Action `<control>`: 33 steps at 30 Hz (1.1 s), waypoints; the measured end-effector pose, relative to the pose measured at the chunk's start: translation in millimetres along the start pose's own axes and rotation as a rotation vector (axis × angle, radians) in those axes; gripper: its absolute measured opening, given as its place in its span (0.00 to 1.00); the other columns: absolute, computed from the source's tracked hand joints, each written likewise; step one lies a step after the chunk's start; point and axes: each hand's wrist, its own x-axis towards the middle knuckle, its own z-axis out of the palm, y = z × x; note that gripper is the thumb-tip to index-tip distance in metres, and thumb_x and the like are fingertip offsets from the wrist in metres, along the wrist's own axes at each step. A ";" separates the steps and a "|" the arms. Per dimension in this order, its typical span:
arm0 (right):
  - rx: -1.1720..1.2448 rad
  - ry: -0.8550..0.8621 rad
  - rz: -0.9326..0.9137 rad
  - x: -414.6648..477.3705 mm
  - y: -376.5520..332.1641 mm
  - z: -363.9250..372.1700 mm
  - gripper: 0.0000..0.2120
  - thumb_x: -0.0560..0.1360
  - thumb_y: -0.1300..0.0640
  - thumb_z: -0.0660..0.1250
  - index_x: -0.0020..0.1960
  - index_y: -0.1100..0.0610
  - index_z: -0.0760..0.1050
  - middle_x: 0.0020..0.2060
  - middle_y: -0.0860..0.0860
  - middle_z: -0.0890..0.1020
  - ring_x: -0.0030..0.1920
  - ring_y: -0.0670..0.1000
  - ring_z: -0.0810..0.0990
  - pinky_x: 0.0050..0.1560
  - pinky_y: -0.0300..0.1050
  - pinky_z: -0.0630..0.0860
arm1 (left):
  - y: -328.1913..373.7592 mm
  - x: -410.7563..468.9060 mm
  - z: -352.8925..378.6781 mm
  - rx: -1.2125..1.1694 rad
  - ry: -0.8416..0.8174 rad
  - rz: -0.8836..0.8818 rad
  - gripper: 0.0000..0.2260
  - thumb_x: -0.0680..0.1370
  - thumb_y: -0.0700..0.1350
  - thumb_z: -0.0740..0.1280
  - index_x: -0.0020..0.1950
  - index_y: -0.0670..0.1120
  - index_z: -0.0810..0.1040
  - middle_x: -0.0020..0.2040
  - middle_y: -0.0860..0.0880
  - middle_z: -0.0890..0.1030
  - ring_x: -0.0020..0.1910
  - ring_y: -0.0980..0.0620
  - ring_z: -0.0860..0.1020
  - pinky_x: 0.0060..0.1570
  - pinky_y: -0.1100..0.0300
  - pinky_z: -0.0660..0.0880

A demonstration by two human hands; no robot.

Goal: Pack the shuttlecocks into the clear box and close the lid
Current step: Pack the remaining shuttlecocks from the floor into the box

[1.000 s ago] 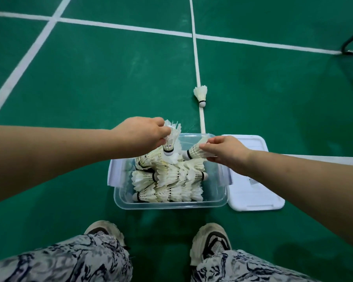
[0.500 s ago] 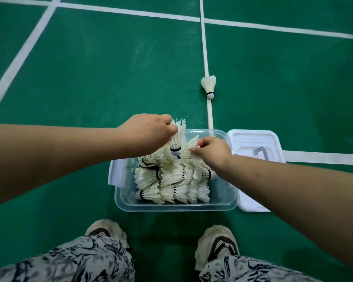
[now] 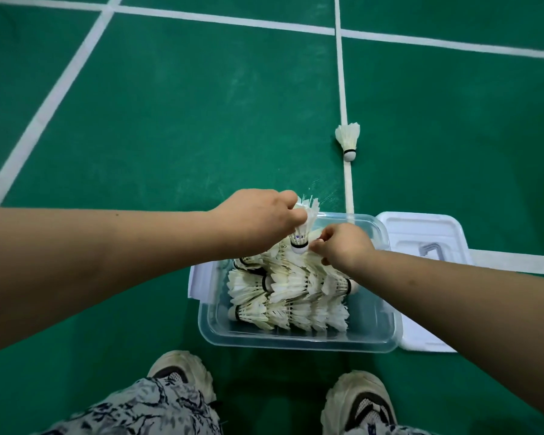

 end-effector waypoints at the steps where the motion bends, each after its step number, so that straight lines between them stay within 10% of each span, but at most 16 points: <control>1: -0.018 -0.017 -0.003 -0.1 0.0 -1.6 0.14 0.74 0.50 0.67 0.34 0.55 0.72 0.41 0.57 0.83 0.46 0.58 0.82 0.37 0.43 0.70 | 0.0 -0.5 0.0 -0.001 0.004 0.003 0.04 0.80 0.45 0.57 0.53 0.46 0.69 0.44 0.48 0.67 0.37 0.48 0.71 0.30 0.56 0.69; 13: -0.487 0.207 -0.519 -38.3 -10.5 -60.0 0.31 0.72 0.44 0.68 0.70 0.48 0.60 0.63 0.52 0.69 0.58 0.56 0.75 0.54 0.48 0.72 | 0.8 -28.2 -19.6 0.046 0.012 -0.017 0.05 0.80 0.46 0.57 0.52 0.46 0.68 0.48 0.46 0.68 0.37 0.46 0.71 0.30 0.54 0.71; 24: -0.473 0.224 -0.772 -73.4 -19.5 -54.4 0.08 0.73 0.49 0.68 0.49 0.51 0.82 0.50 0.49 0.78 0.52 0.54 0.74 0.49 0.44 0.68 | 17.0 -42.1 -40.2 0.035 -0.026 0.015 0.10 0.79 0.52 0.57 0.56 0.48 0.70 0.54 0.45 0.68 0.38 0.47 0.68 0.34 0.55 0.66; 33: -0.081 -0.064 -0.406 -86.4 -9.3 -18.0 0.07 0.74 0.53 0.68 0.42 0.54 0.81 0.28 0.45 0.76 0.34 0.48 0.75 0.36 0.40 0.70 | 12.7 -53.7 -35.1 -0.097 -0.046 -0.061 0.15 0.79 0.52 0.59 0.63 0.49 0.67 0.54 0.45 0.69 0.40 0.47 0.69 0.41 0.53 0.71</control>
